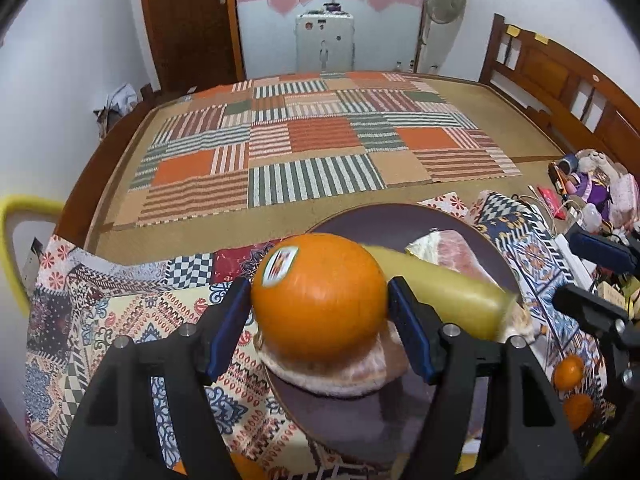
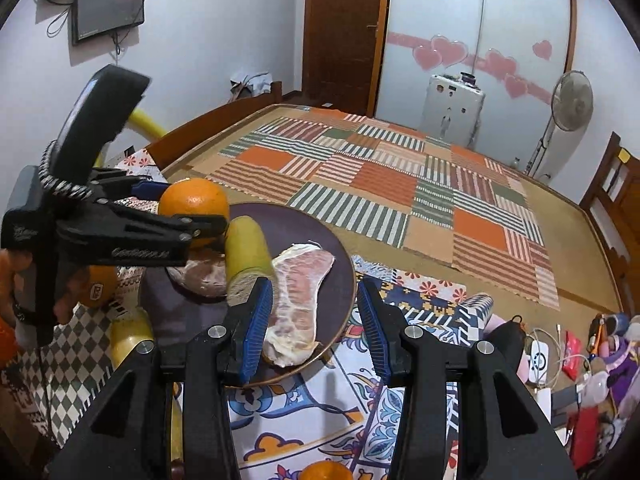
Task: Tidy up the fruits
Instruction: 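Lower the orange onto the plate with the left tool while the right tool lowers the gourd beside it, then open both tools and withdraw them from the plate, then grasp the orange on the checkered cloth with the left tool while the right tool grasps a yellow gourd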
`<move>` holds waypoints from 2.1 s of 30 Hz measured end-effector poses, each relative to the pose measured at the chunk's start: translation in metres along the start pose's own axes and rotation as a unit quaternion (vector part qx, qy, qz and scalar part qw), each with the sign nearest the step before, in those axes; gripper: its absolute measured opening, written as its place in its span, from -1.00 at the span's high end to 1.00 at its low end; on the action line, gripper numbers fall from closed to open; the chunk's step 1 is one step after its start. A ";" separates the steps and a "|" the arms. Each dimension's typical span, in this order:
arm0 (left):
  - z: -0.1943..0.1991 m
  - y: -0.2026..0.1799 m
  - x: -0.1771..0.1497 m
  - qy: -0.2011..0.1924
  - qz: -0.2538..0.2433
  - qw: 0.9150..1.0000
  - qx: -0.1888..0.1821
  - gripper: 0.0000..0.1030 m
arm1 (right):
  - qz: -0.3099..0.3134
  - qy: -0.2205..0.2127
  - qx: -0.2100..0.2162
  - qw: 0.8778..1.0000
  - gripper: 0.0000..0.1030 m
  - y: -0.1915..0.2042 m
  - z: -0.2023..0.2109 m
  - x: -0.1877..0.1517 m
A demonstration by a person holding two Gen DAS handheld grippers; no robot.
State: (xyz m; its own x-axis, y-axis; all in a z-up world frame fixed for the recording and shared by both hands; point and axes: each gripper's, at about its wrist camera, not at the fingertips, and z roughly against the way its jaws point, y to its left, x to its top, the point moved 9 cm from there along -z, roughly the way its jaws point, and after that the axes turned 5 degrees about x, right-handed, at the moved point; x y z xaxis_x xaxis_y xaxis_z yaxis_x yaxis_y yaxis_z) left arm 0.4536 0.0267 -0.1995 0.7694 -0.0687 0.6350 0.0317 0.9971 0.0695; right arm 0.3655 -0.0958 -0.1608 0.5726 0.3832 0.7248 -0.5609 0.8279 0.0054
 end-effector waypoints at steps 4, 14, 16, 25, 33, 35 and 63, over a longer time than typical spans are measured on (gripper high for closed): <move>0.021 0.000 -0.002 -0.021 -0.004 1.000 -0.004 -0.35 | -0.001 -0.006 0.002 1.000 0.21 0.004 0.005 -0.001; 0.096 0.025 -0.013 -0.091 0.014 0.996 0.004 -0.36 | -0.008 -0.026 0.012 1.000 0.21 0.017 0.023 0.003; 0.108 0.031 -0.018 -0.097 0.017 0.995 0.005 -0.37 | -0.005 -0.031 0.010 0.999 0.21 0.023 0.030 0.002; 0.139 0.052 -0.060 -0.106 0.022 0.994 0.019 -0.54 | -0.002 -0.044 0.025 0.999 0.20 0.052 0.050 -0.008; 0.134 0.053 -0.107 -0.082 0.002 0.996 0.019 -0.58 | 0.006 -0.016 0.049 0.999 0.10 0.083 0.032 -0.031; 0.131 0.053 -0.118 -0.077 0.000 0.997 0.016 -0.59 | 0.010 -0.004 0.057 0.998 0.10 0.091 0.022 -0.036; 0.057 0.060 -0.128 -0.021 0.025 0.999 0.020 -0.61 | 0.004 0.005 0.081 0.997 0.27 0.094 -0.002 -0.043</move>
State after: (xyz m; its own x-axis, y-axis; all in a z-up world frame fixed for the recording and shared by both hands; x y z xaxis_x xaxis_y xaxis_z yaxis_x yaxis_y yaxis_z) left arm 0.3209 0.0936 -0.2326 0.7426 -0.0209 0.6694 -0.0322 0.9972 0.0669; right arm 0.2894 -0.0331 -0.1929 0.5731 0.3955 0.7177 -0.6551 0.7473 0.1113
